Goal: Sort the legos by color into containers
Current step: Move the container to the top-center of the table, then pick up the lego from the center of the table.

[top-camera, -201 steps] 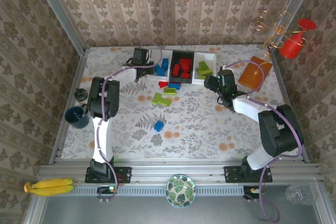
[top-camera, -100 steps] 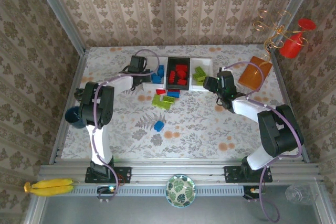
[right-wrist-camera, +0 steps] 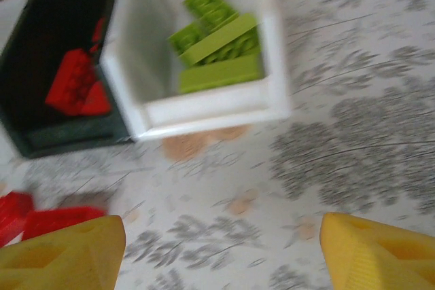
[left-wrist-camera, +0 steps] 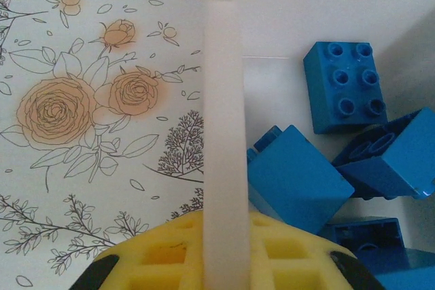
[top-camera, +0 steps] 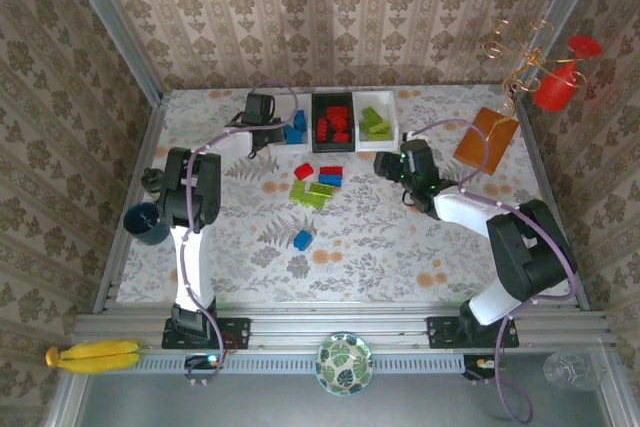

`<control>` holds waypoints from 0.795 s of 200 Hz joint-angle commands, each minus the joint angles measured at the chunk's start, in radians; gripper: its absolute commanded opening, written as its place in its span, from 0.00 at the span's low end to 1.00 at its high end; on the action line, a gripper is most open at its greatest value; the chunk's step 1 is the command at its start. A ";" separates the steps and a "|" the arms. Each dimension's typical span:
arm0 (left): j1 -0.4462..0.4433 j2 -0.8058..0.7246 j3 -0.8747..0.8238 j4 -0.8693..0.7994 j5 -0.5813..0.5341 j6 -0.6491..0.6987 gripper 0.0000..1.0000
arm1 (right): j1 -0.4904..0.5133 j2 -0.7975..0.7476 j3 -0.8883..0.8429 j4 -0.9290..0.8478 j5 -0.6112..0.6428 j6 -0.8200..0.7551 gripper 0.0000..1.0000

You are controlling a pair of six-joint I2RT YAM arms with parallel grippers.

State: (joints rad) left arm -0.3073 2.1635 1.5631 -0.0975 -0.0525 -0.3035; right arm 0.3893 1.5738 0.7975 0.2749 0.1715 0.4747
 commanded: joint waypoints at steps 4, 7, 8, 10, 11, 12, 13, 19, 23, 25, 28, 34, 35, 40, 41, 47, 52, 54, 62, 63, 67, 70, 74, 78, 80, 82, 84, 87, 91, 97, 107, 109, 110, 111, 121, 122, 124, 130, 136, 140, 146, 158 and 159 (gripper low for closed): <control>0.005 0.013 0.019 -0.007 0.066 -0.039 0.03 | 0.104 0.055 0.059 -0.050 0.013 -0.002 0.78; 0.005 0.013 0.020 -0.007 0.066 -0.037 0.04 | 0.113 0.064 0.068 -0.052 0.017 -0.002 0.78; 0.005 0.013 0.020 -0.007 0.065 -0.036 0.04 | 0.116 0.067 0.071 -0.054 0.019 -0.002 0.78; 0.005 0.013 0.019 -0.007 0.065 -0.034 0.05 | 0.124 0.072 0.078 -0.056 0.021 -0.002 0.78; 0.005 0.013 0.020 -0.007 0.065 -0.033 0.06 | 0.127 0.076 0.082 -0.057 0.024 -0.002 0.79; 0.005 0.013 0.019 -0.007 0.066 -0.032 0.06 | 0.131 0.079 0.086 -0.057 0.025 -0.002 0.79; 0.005 0.012 0.018 -0.007 0.065 -0.031 0.07 | 0.133 0.082 0.089 -0.058 0.027 -0.002 0.79; 0.006 0.012 0.017 -0.007 0.063 -0.027 0.10 | 0.151 0.102 0.110 -0.063 0.033 -0.001 0.80; 0.007 0.010 0.017 -0.007 0.063 -0.025 0.12 | 0.160 0.116 0.125 -0.068 0.038 -0.001 0.80; 0.007 0.010 0.017 -0.007 0.063 -0.024 0.13 | 0.164 0.123 0.133 -0.072 0.040 -0.001 0.80; 0.008 0.009 0.017 -0.007 0.063 -0.023 0.14 | 0.170 0.133 0.144 -0.076 0.043 -0.001 0.81; 0.010 0.006 0.016 -0.007 0.066 -0.021 0.18 | 0.181 0.156 0.171 -0.091 0.050 -0.001 0.81; 0.011 0.006 0.015 -0.008 0.067 -0.020 0.18 | 0.183 0.159 0.175 -0.093 0.050 -0.001 0.81; 0.013 0.002 0.013 -0.007 0.069 -0.021 0.21 | 0.191 0.175 0.198 -0.106 0.054 -0.001 0.82; 0.013 0.001 0.014 -0.007 0.070 -0.021 0.21 | 0.193 0.179 0.202 -0.108 0.055 -0.001 0.82; 0.016 -0.005 0.009 -0.003 0.074 -0.022 0.24 | 0.204 0.202 0.227 -0.123 0.064 -0.002 0.82; 0.018 -0.011 0.006 0.001 0.078 -0.022 0.27 | 0.214 0.218 0.245 -0.133 0.070 -0.004 0.83; 0.019 -0.014 0.004 0.003 0.080 -0.023 0.28 | 0.217 0.225 0.253 -0.137 0.072 -0.004 0.83; 0.022 -0.028 -0.003 0.009 0.088 -0.025 0.32 | 0.230 0.251 0.282 -0.157 0.082 -0.003 0.84; 0.022 -0.031 -0.004 0.010 0.089 -0.025 0.33 | 0.233 0.254 0.286 -0.160 0.082 -0.002 0.84; 0.024 -0.039 -0.009 0.015 0.093 -0.026 0.36 | 0.239 0.266 0.299 -0.168 0.085 -0.001 0.85; 0.025 -0.045 -0.013 0.018 0.097 -0.026 0.38 | 0.244 0.276 0.309 -0.172 0.089 0.001 0.85; 0.027 -0.054 -0.018 0.022 0.100 -0.027 0.40 | 0.252 0.287 0.321 -0.179 0.095 0.002 0.86; 0.027 -0.063 -0.024 0.026 0.105 -0.028 0.43 | 0.258 0.297 0.333 -0.185 0.100 0.003 0.86; 0.027 -0.067 -0.028 0.028 0.107 -0.027 0.45 | 0.262 0.304 0.340 -0.189 0.101 0.004 0.87; 0.028 -0.072 -0.030 0.033 0.109 -0.027 0.46 | 0.265 0.310 0.344 -0.192 0.106 0.005 0.87; 0.028 -0.076 -0.033 0.035 0.110 -0.027 0.47 | 0.269 0.317 0.351 -0.196 0.110 0.005 0.87; 0.029 -0.084 -0.037 0.039 0.113 -0.028 0.50 | 0.273 0.326 0.361 -0.201 0.115 0.006 0.88; 0.030 -0.094 -0.044 0.045 0.115 -0.029 0.53 | 0.278 0.338 0.373 -0.208 0.122 0.008 0.89; 0.031 -0.109 -0.060 0.056 0.117 -0.031 0.57 | 0.285 0.355 0.392 -0.221 0.131 0.010 0.91; 0.033 -0.137 -0.089 0.077 0.115 -0.035 0.68 | 0.293 0.383 0.424 -0.240 0.146 0.013 0.92; 0.034 -0.143 -0.095 0.080 0.114 -0.035 0.70 | 0.294 0.389 0.430 -0.244 0.150 0.013 0.93; 0.034 -0.146 -0.099 0.082 0.114 -0.036 0.71 | 0.295 0.392 0.433 -0.245 0.152 0.013 0.93; 0.034 -0.148 -0.102 0.084 0.115 -0.036 0.72 | 0.295 0.394 0.436 -0.247 0.154 0.013 0.93; 0.037 -0.180 -0.139 0.106 0.114 -0.043 0.80 | 0.299 0.420 0.462 -0.269 0.174 0.009 0.95; 0.037 -0.184 -0.141 0.108 0.114 -0.043 0.80 | 0.299 0.422 0.465 -0.271 0.175 0.009 0.95; 0.037 -0.191 -0.149 0.112 0.115 -0.044 0.81 | 0.301 0.425 0.470 -0.275 0.179 0.009 0.95; 0.039 -0.209 -0.172 0.123 0.120 -0.047 0.82 | 0.301 0.436 0.485 -0.287 0.188 0.006 0.95; 0.040 -0.226 -0.194 0.133 0.125 -0.049 0.83 | 0.302 0.444 0.493 -0.297 0.196 0.003 0.96; 0.040 -0.237 -0.209 0.138 0.127 -0.050 0.83 | 0.303 0.450 0.496 -0.299 0.199 0.000 0.96; 0.041 -0.253 -0.232 0.147 0.131 -0.054 0.84 | 0.305 0.456 0.501 -0.304 0.205 -0.004 0.96; 0.042 -0.285 -0.280 0.173 0.140 -0.064 0.84 | 0.306 0.469 0.513 -0.329 0.217 -0.008 0.96; 0.042 -0.286 -0.283 0.174 0.141 -0.066 0.84 | 0.306 0.470 0.513 -0.332 0.218 -0.009 0.96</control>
State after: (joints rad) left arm -0.2737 1.9461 1.3533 0.0071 0.0589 -0.3428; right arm 0.6949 2.0148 1.2716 0.0288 0.3130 0.4744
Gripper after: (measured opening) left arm 0.839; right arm 0.958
